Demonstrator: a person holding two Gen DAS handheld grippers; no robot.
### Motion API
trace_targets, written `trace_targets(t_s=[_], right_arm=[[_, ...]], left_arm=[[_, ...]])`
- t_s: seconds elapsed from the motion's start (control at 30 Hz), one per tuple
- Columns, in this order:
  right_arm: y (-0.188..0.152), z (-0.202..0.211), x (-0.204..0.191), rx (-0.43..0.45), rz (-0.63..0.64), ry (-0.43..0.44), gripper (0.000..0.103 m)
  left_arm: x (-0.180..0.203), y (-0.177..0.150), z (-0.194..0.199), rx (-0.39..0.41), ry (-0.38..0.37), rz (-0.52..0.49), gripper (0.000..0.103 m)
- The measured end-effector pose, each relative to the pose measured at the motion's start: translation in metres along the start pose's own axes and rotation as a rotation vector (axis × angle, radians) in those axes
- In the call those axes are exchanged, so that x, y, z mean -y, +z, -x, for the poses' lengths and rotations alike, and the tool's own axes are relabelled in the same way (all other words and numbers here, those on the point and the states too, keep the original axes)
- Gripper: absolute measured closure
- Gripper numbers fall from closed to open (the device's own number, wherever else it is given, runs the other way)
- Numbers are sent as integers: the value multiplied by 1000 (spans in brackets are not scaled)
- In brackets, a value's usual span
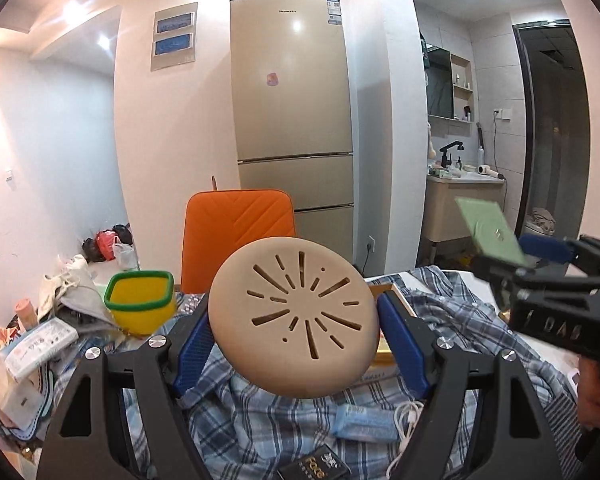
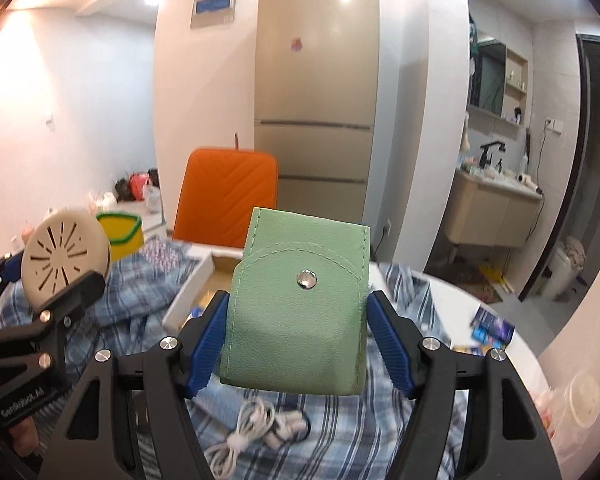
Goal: Organize soft objects
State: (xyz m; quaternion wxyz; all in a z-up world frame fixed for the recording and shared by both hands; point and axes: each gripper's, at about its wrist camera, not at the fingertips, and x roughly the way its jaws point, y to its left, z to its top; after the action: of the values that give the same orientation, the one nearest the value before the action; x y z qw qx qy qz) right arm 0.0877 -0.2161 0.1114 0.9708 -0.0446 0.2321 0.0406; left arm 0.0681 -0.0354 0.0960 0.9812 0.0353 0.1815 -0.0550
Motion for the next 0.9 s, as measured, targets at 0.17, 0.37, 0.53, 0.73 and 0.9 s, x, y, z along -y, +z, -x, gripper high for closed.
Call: trace_targets(t_s=[0.17, 0.37, 0.53, 0.73, 0.9], right_arm=[[27, -3, 4, 42, -16, -6, 32], [55, -11, 7, 61, -33, -6, 32], [73, -18, 11, 64, -52, -11, 32], [80, -33, 14, 46, -53, -20, 32], [78, -50, 19, 21, -71, -13, 32]], left_arm=[[-2, 17, -15, 5, 12, 13, 26], [3, 42, -25, 22, 4, 22, 26], [7, 56, -36, 19, -3, 30, 26], [4, 64, -53, -12, -10, 53, 26], [5, 64, -70, -37, 9, 44, 26]])
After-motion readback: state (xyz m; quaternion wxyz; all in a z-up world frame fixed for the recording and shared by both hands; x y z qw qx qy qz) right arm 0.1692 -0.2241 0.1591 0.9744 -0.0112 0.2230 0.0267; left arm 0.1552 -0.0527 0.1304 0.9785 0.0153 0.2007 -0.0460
